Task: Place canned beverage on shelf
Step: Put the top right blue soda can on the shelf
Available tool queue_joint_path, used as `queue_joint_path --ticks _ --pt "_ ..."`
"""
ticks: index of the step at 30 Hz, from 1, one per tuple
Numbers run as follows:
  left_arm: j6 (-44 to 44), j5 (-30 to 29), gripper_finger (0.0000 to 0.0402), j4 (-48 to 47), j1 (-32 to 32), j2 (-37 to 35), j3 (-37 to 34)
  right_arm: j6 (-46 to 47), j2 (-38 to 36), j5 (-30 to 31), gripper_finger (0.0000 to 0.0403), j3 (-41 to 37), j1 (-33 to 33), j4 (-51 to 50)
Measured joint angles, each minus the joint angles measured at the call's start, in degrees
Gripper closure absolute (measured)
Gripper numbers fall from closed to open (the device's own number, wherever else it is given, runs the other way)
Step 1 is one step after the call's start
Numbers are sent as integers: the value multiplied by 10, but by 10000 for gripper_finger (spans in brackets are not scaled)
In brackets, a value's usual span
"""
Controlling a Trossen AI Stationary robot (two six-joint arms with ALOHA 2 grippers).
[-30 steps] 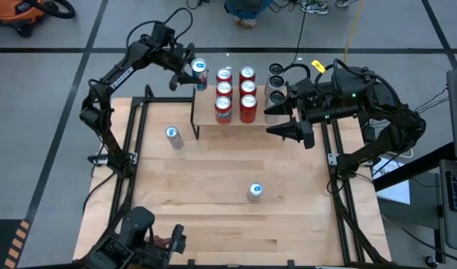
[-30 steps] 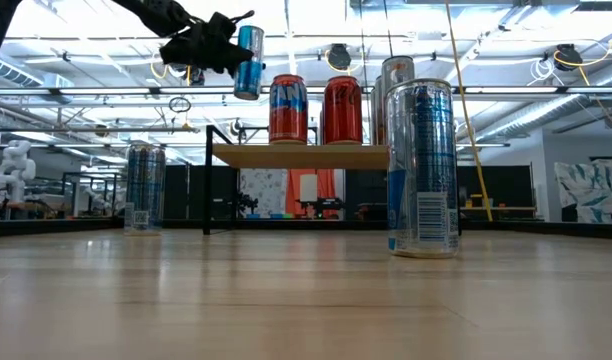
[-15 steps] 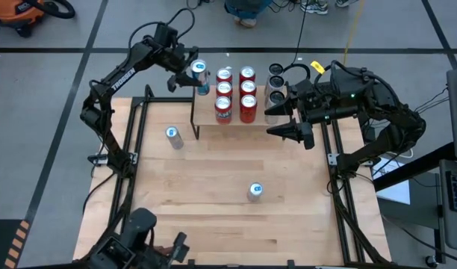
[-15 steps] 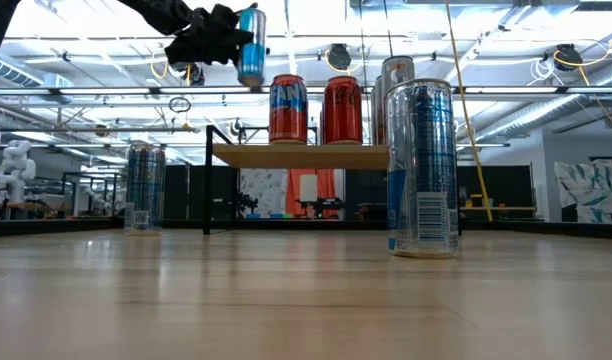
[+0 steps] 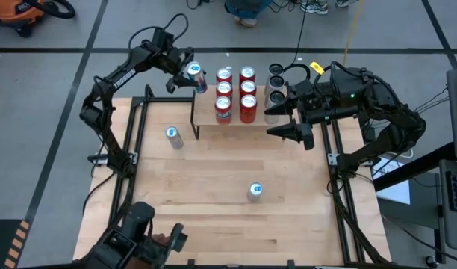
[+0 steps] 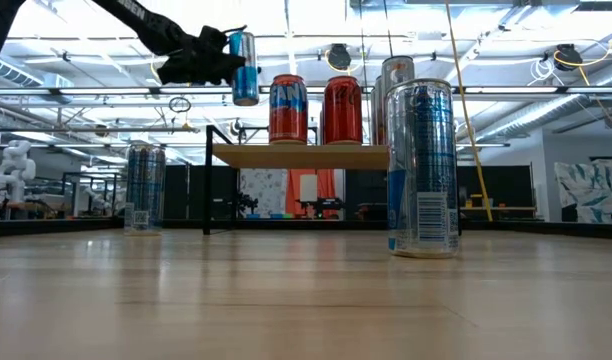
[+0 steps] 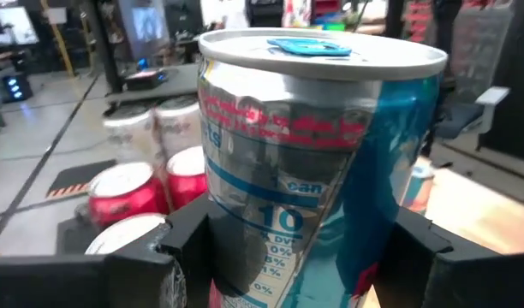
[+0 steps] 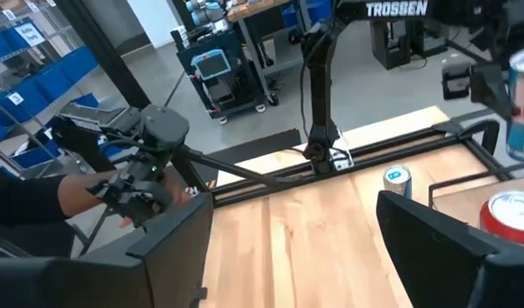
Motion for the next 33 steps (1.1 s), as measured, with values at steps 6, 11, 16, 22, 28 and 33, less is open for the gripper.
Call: queue_joint_path --ticks 6,11,16,22,28,33 --pt "0 -66 175 16 -1 4 -1 -11 0 2 95 0 -6 14" --pt "-1 -93 175 15 -7 4 -1 -10 0 2 95 0 -8 16" --pt "-26 -132 175 13 -22 4 -1 -11 0 3 95 0 -8 16" --pt "-31 -172 175 12 -40 4 -1 -11 0 3 95 0 -8 16" --pt "-32 -155 175 13 -32 25 0 -15 0 3 95 0 -8 16" --pt "-55 -130 175 33 -20 48 0 -15 0 3 95 0 -8 16"
